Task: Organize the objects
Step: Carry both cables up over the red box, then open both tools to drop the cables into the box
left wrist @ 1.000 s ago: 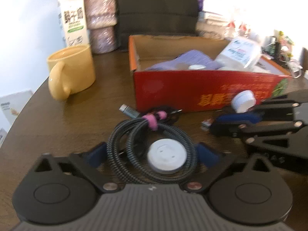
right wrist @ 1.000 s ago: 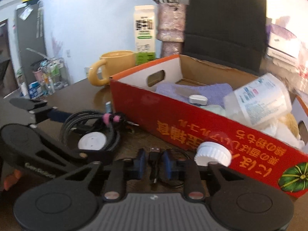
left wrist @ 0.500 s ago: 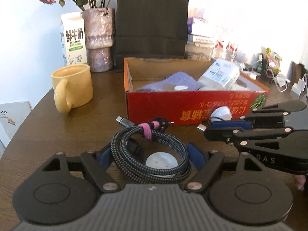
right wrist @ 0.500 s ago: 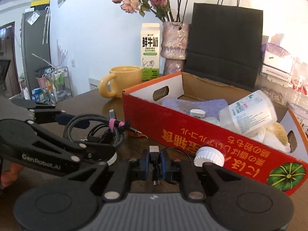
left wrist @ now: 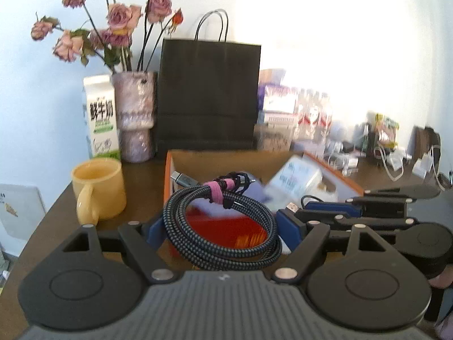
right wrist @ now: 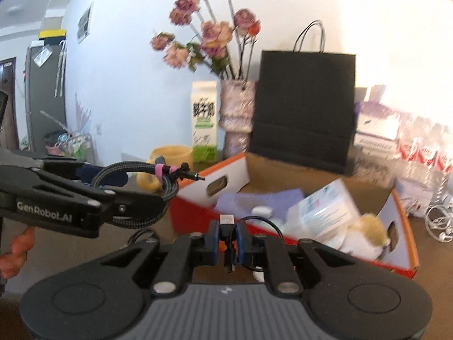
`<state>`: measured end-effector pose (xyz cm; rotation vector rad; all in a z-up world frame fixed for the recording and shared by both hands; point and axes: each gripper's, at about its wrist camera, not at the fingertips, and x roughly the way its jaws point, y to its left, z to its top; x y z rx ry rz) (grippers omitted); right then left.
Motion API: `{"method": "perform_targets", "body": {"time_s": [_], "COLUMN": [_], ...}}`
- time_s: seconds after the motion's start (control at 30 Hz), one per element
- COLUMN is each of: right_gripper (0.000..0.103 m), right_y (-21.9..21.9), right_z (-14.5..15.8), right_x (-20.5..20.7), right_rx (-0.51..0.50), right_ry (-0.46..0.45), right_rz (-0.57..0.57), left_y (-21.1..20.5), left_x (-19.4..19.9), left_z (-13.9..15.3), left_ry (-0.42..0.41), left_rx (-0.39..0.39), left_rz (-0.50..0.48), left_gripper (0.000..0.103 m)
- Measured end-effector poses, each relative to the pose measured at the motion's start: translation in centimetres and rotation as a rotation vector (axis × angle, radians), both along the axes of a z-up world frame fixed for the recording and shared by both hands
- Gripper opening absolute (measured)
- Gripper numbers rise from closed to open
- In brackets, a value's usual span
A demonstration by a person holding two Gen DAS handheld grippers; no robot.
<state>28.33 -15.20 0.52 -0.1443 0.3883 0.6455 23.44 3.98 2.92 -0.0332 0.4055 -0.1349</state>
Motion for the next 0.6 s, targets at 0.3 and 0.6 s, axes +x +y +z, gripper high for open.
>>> {"method": "perform_targets", "body": {"time_s": [0.3,0.6], "right_gripper": [0.012,0.012], "right_y": [-0.8,0.5], "right_z": [2.2,1.8], "right_x": [4.0,10.3], "right_rx": [0.034,0.013], "right_ry": [-0.062,-0.076], "right_rz": [-0.095,-0.139], "left_y": [-1.7,-2.4], "left_x": [5.4,11.8], "left_z": [1.9,1.2], "left_ry": [-0.038,-0.029], "left_rx": [-0.072,-0.07], "left_rz": [0.004,0.017], "left_gripper": [0.08,0.08]}}
